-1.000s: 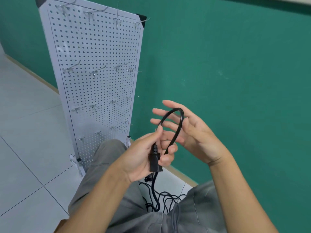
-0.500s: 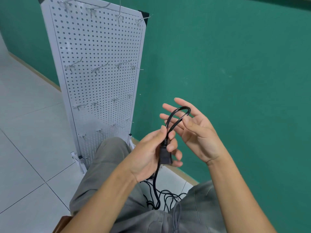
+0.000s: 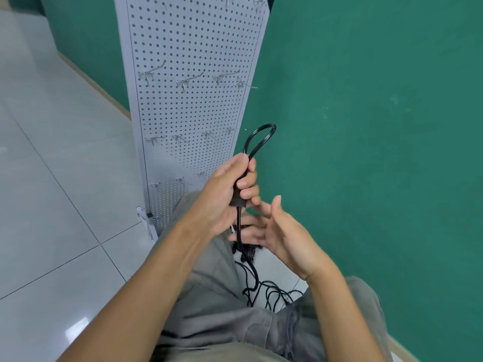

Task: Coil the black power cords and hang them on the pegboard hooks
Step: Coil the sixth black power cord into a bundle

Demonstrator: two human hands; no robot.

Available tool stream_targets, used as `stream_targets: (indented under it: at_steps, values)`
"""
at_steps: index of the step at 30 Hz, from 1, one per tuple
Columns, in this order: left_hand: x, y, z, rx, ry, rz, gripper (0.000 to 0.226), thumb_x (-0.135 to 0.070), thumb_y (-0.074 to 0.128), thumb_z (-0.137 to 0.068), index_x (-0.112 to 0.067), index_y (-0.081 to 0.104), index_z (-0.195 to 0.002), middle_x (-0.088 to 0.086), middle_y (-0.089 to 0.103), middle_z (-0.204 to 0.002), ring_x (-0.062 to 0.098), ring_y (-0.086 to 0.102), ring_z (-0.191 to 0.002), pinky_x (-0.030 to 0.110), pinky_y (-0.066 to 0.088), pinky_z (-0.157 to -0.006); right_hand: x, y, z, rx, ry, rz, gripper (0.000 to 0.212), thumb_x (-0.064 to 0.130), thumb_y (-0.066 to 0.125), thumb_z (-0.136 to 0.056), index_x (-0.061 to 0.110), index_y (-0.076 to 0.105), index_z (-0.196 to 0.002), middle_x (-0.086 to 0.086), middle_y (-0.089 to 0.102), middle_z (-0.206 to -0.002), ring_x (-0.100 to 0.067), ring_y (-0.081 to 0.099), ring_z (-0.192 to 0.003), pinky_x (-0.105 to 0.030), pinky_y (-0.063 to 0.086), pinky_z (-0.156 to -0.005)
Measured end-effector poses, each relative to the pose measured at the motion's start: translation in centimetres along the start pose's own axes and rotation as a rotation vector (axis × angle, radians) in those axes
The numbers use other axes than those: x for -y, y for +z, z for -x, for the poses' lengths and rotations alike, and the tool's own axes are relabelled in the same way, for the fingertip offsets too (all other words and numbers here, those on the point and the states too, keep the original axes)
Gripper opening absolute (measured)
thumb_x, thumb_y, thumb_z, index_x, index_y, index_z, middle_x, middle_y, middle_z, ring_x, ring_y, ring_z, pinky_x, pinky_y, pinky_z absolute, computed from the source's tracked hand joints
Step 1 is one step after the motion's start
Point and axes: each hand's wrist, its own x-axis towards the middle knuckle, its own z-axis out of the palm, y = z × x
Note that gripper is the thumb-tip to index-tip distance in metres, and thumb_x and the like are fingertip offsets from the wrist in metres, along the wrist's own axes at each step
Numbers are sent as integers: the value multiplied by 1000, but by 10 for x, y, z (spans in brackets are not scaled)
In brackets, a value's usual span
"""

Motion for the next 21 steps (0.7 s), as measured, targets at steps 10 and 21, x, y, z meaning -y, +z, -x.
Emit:
stream_targets:
  at_steps: [10, 21]
  values:
    - [-25, -38, -7, -201, 61, -163, 29, -29, 41, -112, -18, 49, -86, -9, 32, -60, 3, 25, -44, 16, 22, -39, -6, -3, 5, -212, -97, 360, 10, 5, 75, -90, 9, 77, -99, 8, 71, -72, -7, 62, -70, -24, 49, -74]
    - [-5, -46, -12, -214, 49, -673, 29, -24, 38, -112, -12, 49, -88, -2, 29, -60, 12, 21, -49, 27, 16, -45, 18, -22, 19, -614, -97, 1053, 27, 48, 81, -80, 27, 68, -69, 15, 67, -65, -6, 61, -63, -31, 50, -61]
